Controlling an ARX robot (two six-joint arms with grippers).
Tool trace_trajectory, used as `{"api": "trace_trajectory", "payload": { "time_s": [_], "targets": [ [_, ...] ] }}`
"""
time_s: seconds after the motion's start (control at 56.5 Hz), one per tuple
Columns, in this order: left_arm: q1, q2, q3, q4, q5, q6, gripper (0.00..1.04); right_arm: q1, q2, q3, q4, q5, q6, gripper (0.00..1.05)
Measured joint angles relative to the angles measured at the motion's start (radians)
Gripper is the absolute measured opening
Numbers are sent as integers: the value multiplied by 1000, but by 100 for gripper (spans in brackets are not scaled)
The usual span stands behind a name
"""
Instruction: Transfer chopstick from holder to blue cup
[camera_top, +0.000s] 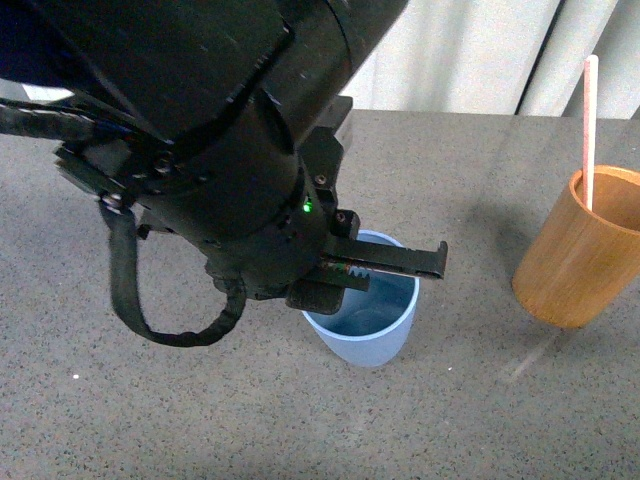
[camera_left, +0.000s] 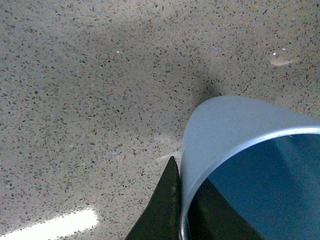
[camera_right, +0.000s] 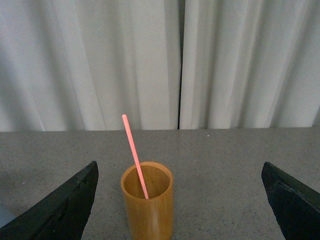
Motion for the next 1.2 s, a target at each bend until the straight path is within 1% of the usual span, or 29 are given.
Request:
{"api": "trace_trajectory", "payload": {
  "time_s": [0.212, 0.478, 0.531, 0.672, 0.761, 0.814, 0.849, 0.973, 1.132, 1.15, 1.203],
  "targets": [
    [-29, 58, 45, 4, -23, -16, 3, 0, 0, 0, 0, 0, 0, 95],
    [-41, 99, 85, 12, -67, -22, 3, 0, 0, 0, 0, 0, 0, 95],
    [-42, 102, 86, 12, -70, -26, 9, 0, 0, 0, 0, 0, 0, 95],
    [-39, 106, 86, 5, -61, -32, 30, 0, 0, 0, 0, 0, 0, 95],
    [-32, 99, 85, 2, -58, -37, 41, 0, 0, 0, 0, 0, 0, 95],
    [-19, 79, 82, 1, -51, -40, 51, 0, 0, 0, 0, 0, 0, 95],
    [-14, 68, 81, 1, -49, -40, 55, 0, 0, 0, 0, 0, 0, 95],
    [16, -10, 61, 11, -37, -40, 73, 0, 0, 0, 0, 0, 0, 95],
    [66, -166, -5, 66, -26, -35, 98, 0, 0, 0, 0, 0, 0, 95],
    [75, -190, -19, 79, -25, -33, 100, 0, 0, 0, 0, 0, 0, 95],
    [109, -278, -80, 118, 0, -32, 97, 0, 0, 0, 0, 0, 0, 95]
  ]
}}
